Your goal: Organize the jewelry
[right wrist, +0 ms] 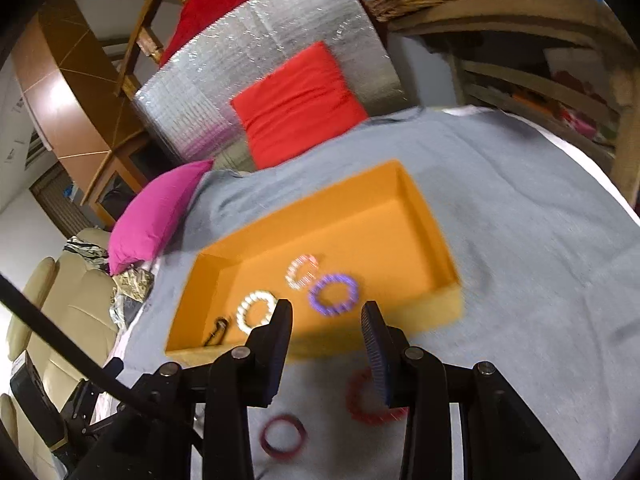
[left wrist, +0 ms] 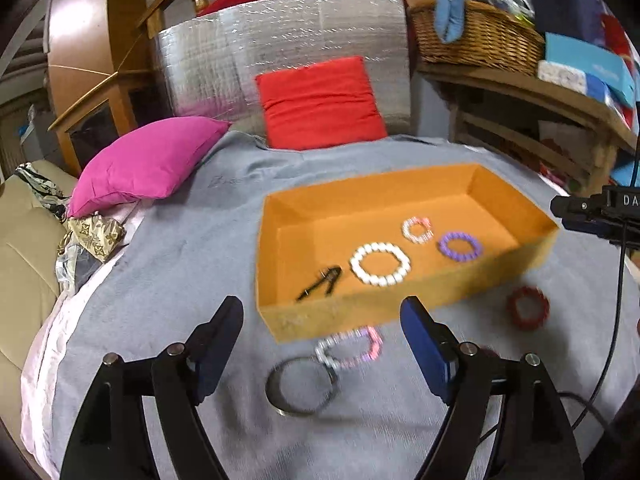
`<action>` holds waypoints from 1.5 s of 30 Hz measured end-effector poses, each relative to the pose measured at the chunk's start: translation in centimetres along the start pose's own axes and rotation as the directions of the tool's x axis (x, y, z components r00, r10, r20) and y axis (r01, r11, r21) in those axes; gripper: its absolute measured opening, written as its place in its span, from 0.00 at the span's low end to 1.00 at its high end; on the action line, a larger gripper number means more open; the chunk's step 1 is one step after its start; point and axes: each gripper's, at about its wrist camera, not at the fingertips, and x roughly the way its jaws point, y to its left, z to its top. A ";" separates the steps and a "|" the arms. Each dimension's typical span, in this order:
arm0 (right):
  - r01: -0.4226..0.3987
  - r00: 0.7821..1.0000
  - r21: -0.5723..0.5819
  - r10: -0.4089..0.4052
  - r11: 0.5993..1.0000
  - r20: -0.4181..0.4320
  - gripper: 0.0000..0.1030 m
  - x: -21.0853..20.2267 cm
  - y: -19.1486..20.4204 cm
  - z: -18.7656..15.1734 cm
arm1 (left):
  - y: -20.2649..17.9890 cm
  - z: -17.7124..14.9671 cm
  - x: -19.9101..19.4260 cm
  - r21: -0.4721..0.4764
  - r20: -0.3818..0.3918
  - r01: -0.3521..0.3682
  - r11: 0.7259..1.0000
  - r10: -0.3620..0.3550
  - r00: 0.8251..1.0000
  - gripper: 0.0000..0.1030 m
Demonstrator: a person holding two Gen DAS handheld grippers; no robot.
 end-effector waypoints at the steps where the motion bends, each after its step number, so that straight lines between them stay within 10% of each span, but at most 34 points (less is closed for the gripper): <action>1: 0.003 1.000 0.010 -0.003 1.000 -0.006 0.37 -0.3 -0.5 -0.3 | -0.3 -0.4 -0.1 0.005 -0.009 0.009 1.000 -0.008 1.000 0.79; 22: 0.078 0.969 0.105 -0.050 0.991 -0.242 0.37 3.2 -4.8 -3.3 | -4.7 -4.3 4.3 -0.006 -0.255 0.168 0.986 -0.164 0.953 0.79; 45: 0.119 0.943 0.105 -0.079 0.987 -0.324 0.38 5.1 -6.6 -3.4 | -7.1 -4.4 6.2 0.050 -0.284 0.218 0.975 -0.195 0.939 0.79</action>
